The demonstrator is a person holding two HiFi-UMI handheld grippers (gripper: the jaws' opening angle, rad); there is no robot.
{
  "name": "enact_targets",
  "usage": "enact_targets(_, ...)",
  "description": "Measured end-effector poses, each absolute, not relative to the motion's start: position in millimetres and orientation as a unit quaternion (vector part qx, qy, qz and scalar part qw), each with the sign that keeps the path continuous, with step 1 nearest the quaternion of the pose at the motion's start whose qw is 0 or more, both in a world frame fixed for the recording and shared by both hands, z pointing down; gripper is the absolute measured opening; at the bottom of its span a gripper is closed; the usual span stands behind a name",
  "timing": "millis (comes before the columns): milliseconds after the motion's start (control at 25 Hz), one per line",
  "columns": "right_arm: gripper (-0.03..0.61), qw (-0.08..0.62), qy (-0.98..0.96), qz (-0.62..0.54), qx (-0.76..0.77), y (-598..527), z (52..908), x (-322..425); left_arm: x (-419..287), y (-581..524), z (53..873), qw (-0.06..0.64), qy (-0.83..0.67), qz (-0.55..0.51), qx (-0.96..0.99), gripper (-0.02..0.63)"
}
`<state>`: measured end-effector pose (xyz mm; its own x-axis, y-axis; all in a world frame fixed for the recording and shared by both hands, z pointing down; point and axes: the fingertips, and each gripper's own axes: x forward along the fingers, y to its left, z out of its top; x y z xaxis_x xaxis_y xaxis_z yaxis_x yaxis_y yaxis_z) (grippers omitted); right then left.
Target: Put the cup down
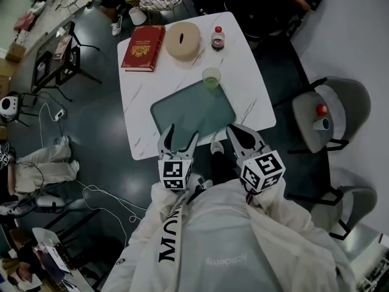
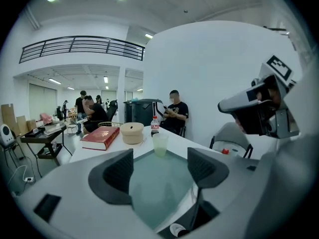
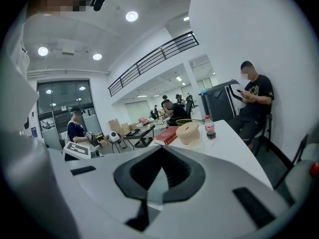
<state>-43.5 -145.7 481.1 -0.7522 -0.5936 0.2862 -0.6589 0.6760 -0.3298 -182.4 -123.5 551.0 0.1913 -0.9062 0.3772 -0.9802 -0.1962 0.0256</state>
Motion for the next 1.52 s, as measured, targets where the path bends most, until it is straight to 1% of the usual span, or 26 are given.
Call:
enact_targets(240,0.006,0.074,-0.915,0.194,0.347,-83.2,474.0,-46.1,-186.5,-54.6,545.3,0.127,-0.631,0.130,0.754,0.350)
enact_targets(600,0.006,0.068,-0.921,0.188,0.335,-16.9,467.2,-52.7,-189.4,17.2,527.3,0.119,-0.647,0.110,0.745,0.348)
enact_targets(960,0.006,0.060,-0.924,0.168,0.338,17.2,448.2,-48.3,-190.8,60.5,508.3,0.106,-0.656,0.089,0.742,0.282)
enact_targets(1080,0.006,0.059,-0.925,0.164,0.337,27.2,444.5,-45.4,-187.1,73.0,503.7,0.103,-0.657,0.083,0.743,0.279)
enact_targets(1280,0.006,0.057,-0.925,0.152,0.342,39.5,437.5,-41.3,-179.3,89.5,494.6,0.095,-0.656,0.080,0.745,0.217)
enact_targets(1440,0.006,0.055,-0.928,0.133,0.343,47.9,426.8,-42.1,-174.5,96.6,482.8,0.081,-0.663,0.069,0.741,0.119)
enact_targets(1520,0.006,0.055,-0.931,0.125,0.337,52.9,423.3,-44.5,-171.7,98.7,477.1,0.075,-0.661,0.064,0.743,0.103)
